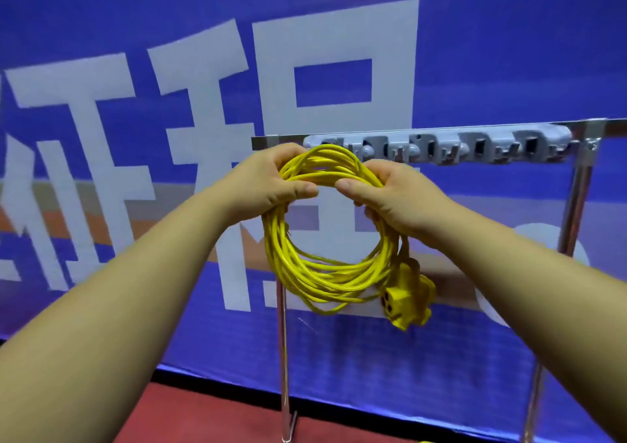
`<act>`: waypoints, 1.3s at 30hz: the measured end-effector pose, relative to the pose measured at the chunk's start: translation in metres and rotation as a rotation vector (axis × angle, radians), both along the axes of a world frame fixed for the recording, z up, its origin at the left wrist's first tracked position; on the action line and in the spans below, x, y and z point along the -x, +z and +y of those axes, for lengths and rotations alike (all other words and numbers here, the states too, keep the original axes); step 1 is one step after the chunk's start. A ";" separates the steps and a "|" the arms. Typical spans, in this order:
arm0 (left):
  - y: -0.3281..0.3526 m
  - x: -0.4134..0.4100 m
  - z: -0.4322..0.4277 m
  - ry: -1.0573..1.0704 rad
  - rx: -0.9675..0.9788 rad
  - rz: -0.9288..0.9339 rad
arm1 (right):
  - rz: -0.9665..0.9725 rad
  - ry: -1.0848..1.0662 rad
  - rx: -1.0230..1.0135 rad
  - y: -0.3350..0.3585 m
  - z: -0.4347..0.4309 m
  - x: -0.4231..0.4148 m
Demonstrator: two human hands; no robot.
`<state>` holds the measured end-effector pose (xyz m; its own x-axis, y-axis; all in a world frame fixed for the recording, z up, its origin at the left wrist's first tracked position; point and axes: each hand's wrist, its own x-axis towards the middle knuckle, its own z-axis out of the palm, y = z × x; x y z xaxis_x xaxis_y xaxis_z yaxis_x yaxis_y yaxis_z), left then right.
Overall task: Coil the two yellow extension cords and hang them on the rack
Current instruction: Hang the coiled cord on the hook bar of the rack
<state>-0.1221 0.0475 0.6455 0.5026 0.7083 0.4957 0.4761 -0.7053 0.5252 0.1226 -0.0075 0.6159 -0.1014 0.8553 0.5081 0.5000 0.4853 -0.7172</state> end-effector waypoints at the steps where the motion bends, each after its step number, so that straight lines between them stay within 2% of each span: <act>1: 0.010 0.000 0.005 0.004 -0.015 -0.010 | -0.032 -0.030 -0.031 0.010 0.004 0.001; 8: 0.060 -0.013 0.034 0.039 -0.197 -0.038 | -0.321 -0.266 -0.262 0.063 0.031 0.003; 13: 0.070 -0.025 0.064 0.050 -0.254 0.007 | -0.365 -0.382 -0.255 0.073 0.053 0.001; 16: 0.055 -0.029 0.085 0.062 -0.231 0.003 | -0.389 -0.437 -0.194 0.072 0.066 0.002; 19: 0.036 -0.028 0.101 0.073 -0.177 -0.089 | -0.370 -0.481 -0.123 0.075 0.074 0.005; 22: 0.025 -0.029 0.102 0.066 -0.061 -0.139 | -0.253 -0.440 -0.036 0.084 0.071 0.005; 26: 0.019 -0.024 0.101 0.006 0.089 -0.141 | -0.256 -0.373 0.049 0.095 0.068 -0.003; 31: 0.006 -0.020 0.092 -0.024 0.198 -0.133 | -0.441 -0.446 -0.040 0.084 0.069 -0.015; 34: -0.002 -0.024 0.085 0.011 0.169 -0.137 | -0.487 -0.460 -0.120 0.069 0.071 -0.020; 39: -0.005 -0.023 0.080 0.015 0.142 -0.211 | -0.716 -0.485 -0.208 0.061 0.063 -0.025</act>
